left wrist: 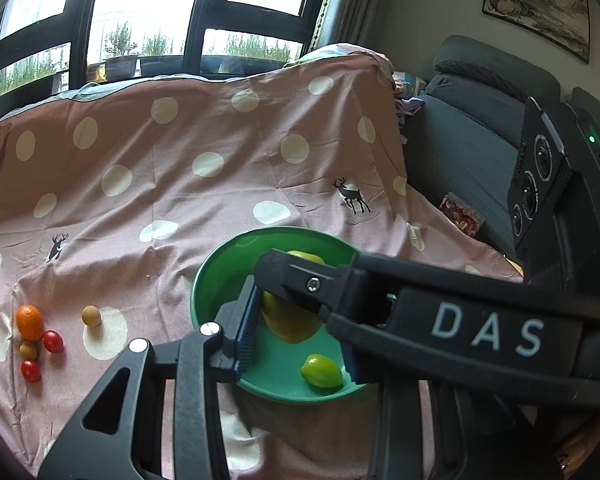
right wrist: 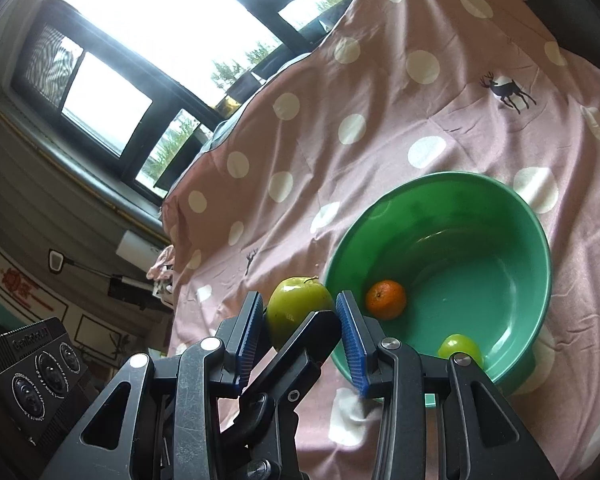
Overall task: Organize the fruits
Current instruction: 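Lift the green apple with the right tool and carry it over the bowl, then lower the apple into the bowl and open the right tool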
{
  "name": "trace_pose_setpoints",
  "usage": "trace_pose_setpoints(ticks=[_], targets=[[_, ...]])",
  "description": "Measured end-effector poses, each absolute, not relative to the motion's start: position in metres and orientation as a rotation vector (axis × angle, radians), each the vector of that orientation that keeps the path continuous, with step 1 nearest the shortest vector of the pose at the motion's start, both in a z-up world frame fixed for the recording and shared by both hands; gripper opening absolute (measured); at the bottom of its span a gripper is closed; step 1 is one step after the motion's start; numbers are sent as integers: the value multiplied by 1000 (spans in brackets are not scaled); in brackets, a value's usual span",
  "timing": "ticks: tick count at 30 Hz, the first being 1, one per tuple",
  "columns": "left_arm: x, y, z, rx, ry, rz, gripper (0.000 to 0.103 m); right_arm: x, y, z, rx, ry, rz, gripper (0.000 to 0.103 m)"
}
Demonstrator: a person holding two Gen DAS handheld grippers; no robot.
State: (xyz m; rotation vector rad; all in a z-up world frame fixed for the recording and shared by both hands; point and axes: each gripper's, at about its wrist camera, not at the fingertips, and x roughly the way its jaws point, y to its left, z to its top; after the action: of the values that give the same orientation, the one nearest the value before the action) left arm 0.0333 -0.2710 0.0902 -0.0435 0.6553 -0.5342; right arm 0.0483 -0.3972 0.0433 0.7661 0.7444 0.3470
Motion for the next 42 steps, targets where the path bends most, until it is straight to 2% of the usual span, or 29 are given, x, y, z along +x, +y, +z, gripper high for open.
trace_pose_setpoints(ticks=[42], targets=[[66,-316,48,-42,807,-573,34,73,-443,-8,860,862,271,42]])
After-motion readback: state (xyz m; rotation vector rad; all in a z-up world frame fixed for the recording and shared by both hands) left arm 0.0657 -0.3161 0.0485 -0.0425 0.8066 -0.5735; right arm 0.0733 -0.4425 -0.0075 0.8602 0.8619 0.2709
